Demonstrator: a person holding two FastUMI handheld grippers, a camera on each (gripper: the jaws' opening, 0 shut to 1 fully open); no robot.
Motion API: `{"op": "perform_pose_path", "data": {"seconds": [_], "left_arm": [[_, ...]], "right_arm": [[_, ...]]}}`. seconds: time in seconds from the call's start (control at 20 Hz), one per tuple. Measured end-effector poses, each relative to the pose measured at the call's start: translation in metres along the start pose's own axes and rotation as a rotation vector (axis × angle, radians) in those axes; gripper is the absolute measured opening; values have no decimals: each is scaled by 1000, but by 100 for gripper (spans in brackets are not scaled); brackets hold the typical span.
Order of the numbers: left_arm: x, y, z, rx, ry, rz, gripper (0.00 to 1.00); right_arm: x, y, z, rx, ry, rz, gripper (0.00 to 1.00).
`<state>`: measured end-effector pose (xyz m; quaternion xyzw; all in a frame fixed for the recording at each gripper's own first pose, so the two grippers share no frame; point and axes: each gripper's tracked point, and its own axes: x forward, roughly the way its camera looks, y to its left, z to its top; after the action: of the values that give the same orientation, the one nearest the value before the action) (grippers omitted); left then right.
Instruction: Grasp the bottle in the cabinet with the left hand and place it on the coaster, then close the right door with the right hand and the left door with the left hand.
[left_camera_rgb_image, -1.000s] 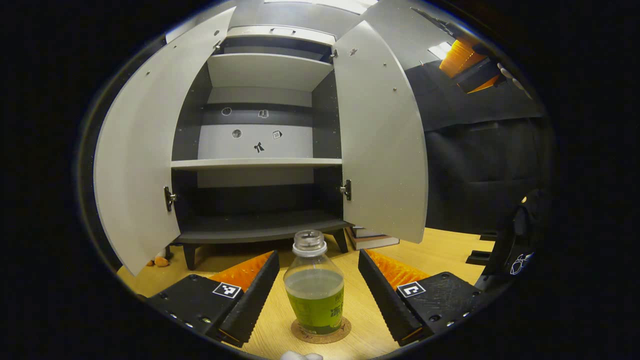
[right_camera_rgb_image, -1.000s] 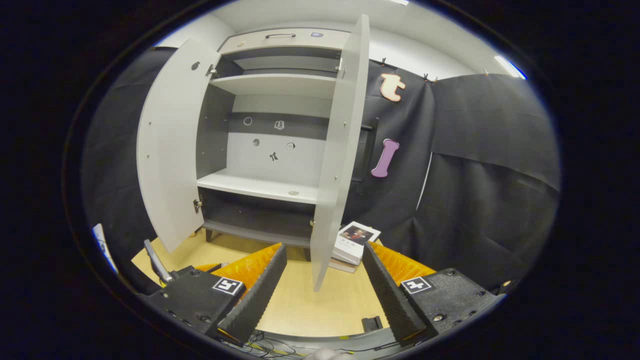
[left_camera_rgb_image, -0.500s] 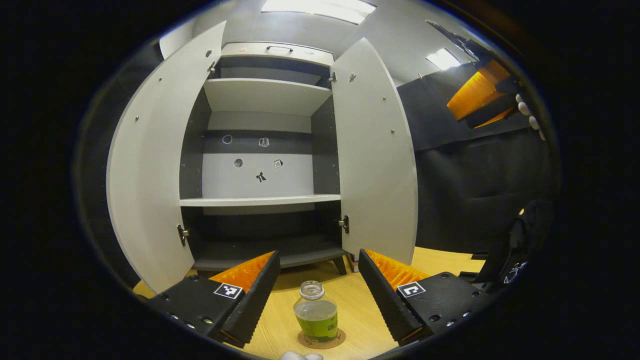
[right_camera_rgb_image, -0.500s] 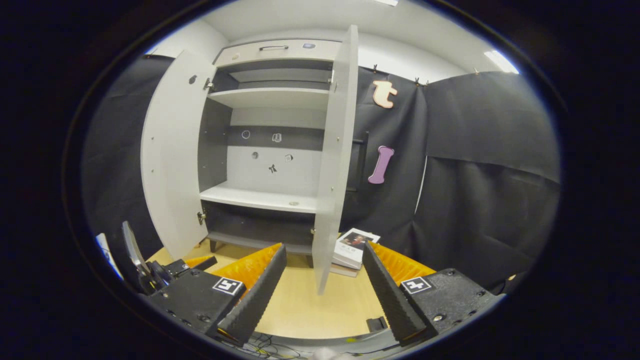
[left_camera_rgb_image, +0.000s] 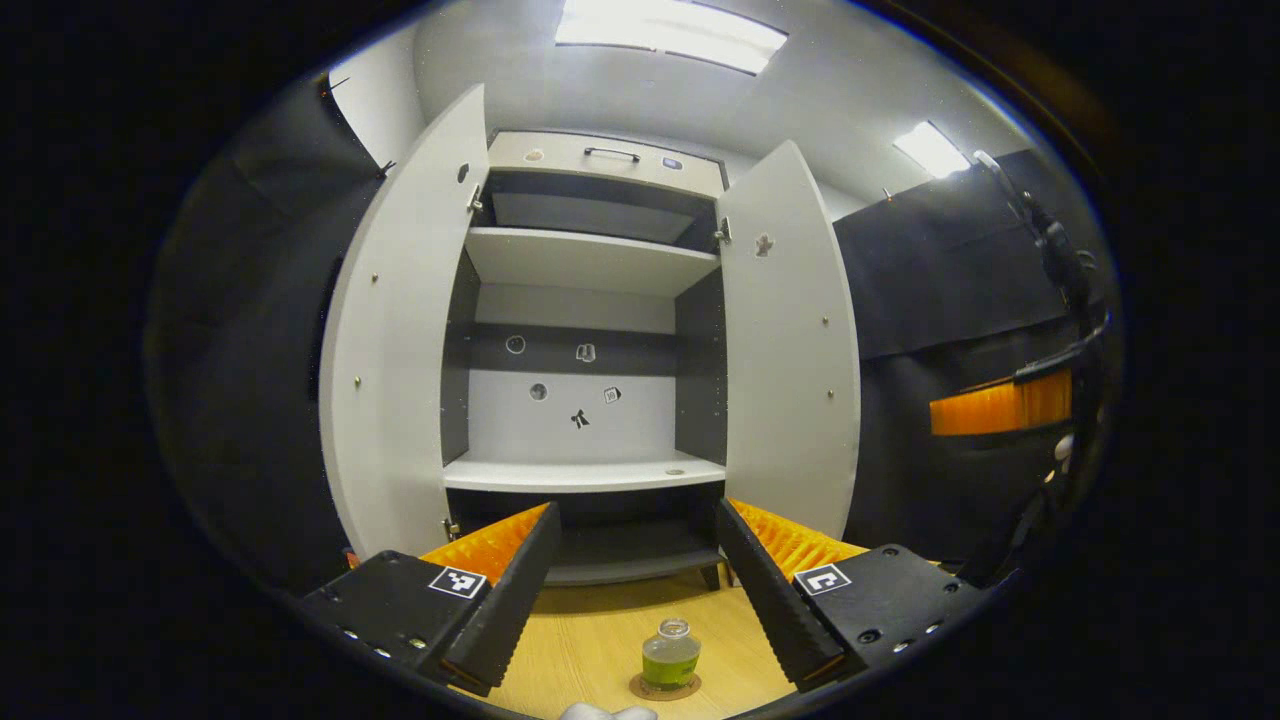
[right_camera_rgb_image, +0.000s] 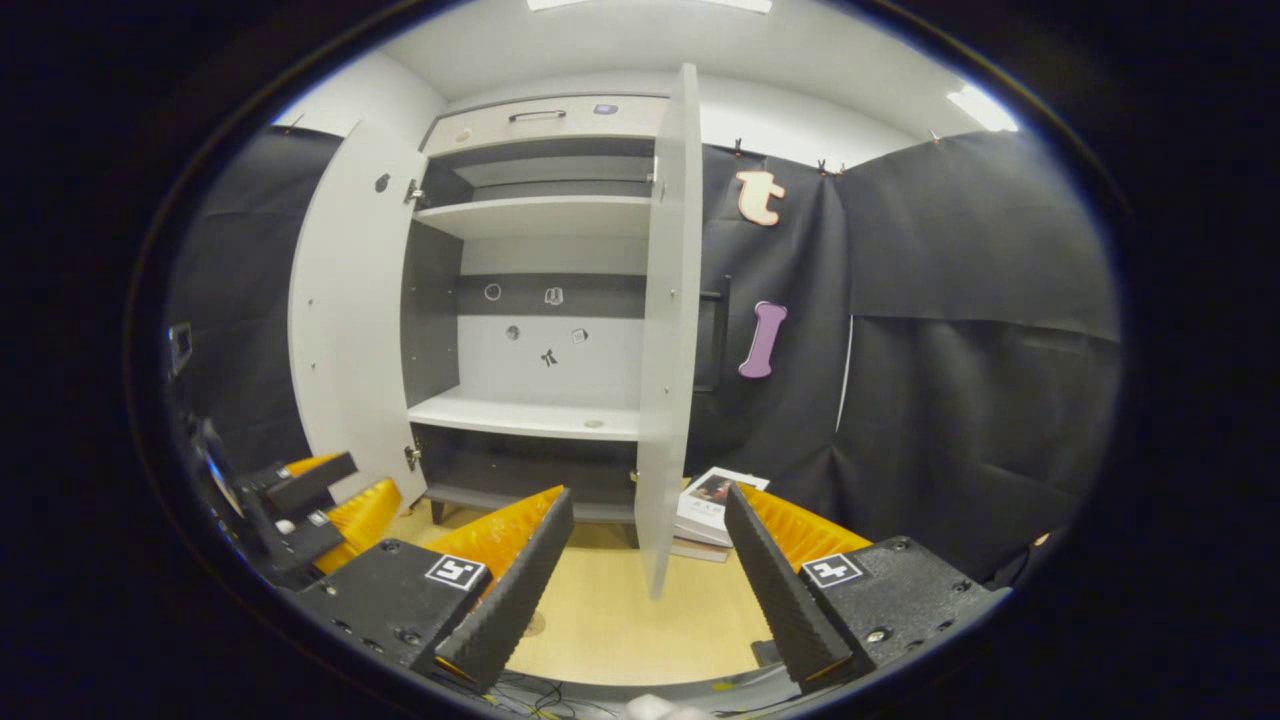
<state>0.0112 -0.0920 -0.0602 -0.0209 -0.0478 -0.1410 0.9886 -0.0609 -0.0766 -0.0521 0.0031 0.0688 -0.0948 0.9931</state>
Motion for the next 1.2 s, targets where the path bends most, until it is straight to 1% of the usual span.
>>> {"op": "perform_pose_path", "data": {"seconds": [0.15,0.2,0.35,0.55,0.6,0.65,0.75,0.85,0.95,1.2], "left_arm": [[-20,31,21,21,10,82,96],[-27,42,24,26,16,111,97],[-42,67,29,71,48,195,96],[-51,75,19,91,113,275,96],[-53,74,17,95,125,297,92],[-56,71,16,97,133,317,96],[-57,63,16,94,144,354,96],[-59,55,13,87,155,385,96],[-57,48,13,91,160,409,96],[-52,28,10,88,171,460,96]], "right_arm": [[12,-14,5,13,-25,-11,100],[17,-22,8,18,-33,-19,100],[36,-53,14,40,-48,-48,100],[74,-103,23,70,-50,-82,98],[83,-114,25,74,-51,-88,98],[93,-124,30,78,-54,-88,100],[115,-148,39,79,-62,-85,100],[137,-165,49,87,-69,-73,100],[156,-169,59,109,-71,-45,100],[183,-157,63,120,-61,64,100]]}}
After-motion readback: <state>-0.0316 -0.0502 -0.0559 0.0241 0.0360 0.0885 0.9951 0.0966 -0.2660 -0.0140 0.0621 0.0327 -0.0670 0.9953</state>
